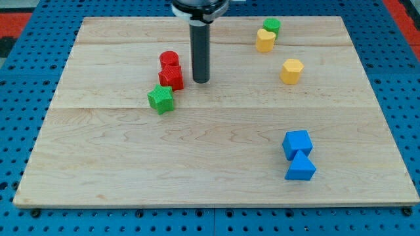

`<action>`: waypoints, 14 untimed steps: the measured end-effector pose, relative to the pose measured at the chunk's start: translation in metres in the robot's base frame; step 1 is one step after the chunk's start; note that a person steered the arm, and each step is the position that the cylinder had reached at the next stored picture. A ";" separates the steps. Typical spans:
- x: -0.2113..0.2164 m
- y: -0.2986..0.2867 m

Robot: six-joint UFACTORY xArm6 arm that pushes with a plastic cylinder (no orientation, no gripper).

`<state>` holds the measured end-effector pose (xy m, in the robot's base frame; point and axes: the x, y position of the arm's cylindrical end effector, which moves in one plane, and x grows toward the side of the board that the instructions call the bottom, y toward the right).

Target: Adjust the red circle to the top of the red star

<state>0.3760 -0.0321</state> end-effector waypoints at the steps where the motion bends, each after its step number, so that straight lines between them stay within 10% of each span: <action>1: 0.000 -0.023; 6: -0.040 -0.053; 13: 0.084 -0.027; 14: 0.083 -0.150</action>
<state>0.4594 -0.1821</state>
